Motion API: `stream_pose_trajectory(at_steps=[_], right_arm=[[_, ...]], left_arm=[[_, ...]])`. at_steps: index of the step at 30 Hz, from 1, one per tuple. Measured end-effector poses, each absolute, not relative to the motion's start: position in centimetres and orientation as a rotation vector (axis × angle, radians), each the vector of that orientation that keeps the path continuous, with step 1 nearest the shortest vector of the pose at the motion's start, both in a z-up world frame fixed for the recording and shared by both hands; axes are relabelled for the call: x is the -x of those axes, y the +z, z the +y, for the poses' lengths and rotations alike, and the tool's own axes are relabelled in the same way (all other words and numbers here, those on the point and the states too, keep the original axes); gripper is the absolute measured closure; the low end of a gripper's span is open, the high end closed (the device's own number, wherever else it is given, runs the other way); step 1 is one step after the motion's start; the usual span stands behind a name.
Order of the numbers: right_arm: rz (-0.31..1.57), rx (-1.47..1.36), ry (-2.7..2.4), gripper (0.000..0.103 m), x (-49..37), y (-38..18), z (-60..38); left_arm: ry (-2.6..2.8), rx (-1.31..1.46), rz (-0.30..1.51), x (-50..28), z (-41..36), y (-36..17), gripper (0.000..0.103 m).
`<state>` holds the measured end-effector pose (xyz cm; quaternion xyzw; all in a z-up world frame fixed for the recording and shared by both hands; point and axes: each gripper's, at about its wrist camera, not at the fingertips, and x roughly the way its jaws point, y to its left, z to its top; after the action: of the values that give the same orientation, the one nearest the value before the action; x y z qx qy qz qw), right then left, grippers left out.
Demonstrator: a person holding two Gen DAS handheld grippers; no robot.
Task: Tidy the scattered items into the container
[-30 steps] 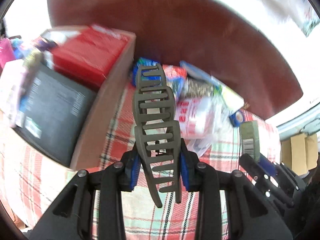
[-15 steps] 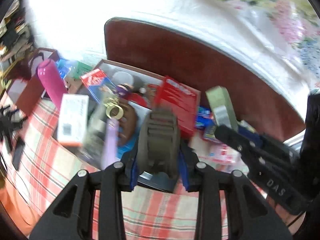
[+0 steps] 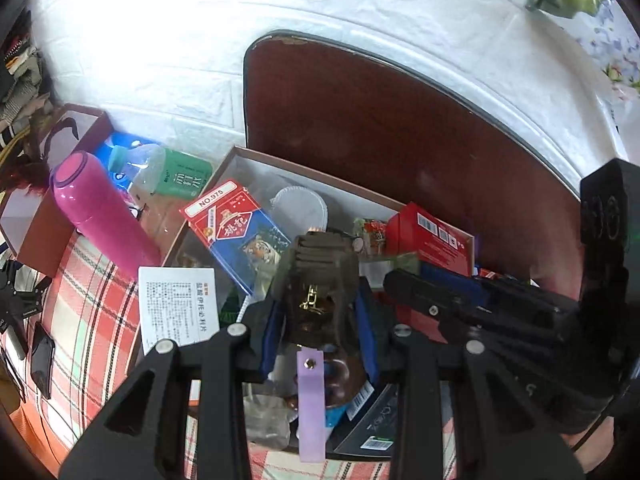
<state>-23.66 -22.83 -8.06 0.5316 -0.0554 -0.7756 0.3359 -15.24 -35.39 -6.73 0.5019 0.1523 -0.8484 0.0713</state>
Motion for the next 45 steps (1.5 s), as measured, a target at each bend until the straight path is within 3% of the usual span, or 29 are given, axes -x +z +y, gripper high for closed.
stream_pose_trajectory(at_steps=[1,3,4,5,6,8,13,19,23,29,42,45], right_arm=[[-0.154,-1.396,-2.017,0.078,23.8,-8.3,-22.8],[-0.136,-1.398,-2.051,0.078,23.9,-8.1,-22.3],[-0.136,-1.397,-2.066,0.077,23.9,-8.0,-21.9],[-0.161,-1.398,-2.067,0.07,23.9,-8.0,-21.2],[-0.194,-1.396,-2.06,0.053,23.8,-7.9,-20.6],[-0.222,-1.375,-2.074,0.036,23.4,-7.5,-19.5],[-0.245,-1.303,-2.106,0.035,21.4,-6.5,-16.7],[-0.381,-1.251,-2.153,0.034,16.4,-5.5,-9.3],[-0.46,-1.308,-2.236,0.018,12.8,-7.7,-2.4],[-0.618,-1.467,-2.306,0.013,8.8,-12.5,7.8],[-0.75,-1.525,-2.408,0.012,5.5,-15.7,21.8],[-0.809,-1.531,-2.408,0.012,4.8,-16.3,24.3]], left_arm=[[-2.544,-1.521,0.464,15.2,-35.4,-6.7,0.066],[-2.513,-1.531,0.455,14.9,-35.4,-6.3,0.041],[-2.502,-1.522,0.444,14.6,-35.5,-6.1,0.018],[-2.503,-1.515,0.444,14.1,-35.6,-5.9,0.003],[-2.508,-1.511,0.455,13.7,-35.6,-5.7,0.0],[-2.503,-1.519,0.464,12.9,-35.4,-5.6,0.0],[-2.528,-1.477,0.436,11.4,-34.3,-4.9,0.0],[-2.644,-1.332,0.522,8.2,-31.5,-1.8,0.001],[-2.748,-1.381,0.523,6.9,-26.1,-2.0,0.001],[-2.843,-1.572,0.547,6.8,-15.5,-5.6,0.0],[-2.862,-1.76,0.2,12.3,-0.2,-13.8,0.001],[-2.88,-1.738,0.117,13.7,0.7,-15.6,0.006]])
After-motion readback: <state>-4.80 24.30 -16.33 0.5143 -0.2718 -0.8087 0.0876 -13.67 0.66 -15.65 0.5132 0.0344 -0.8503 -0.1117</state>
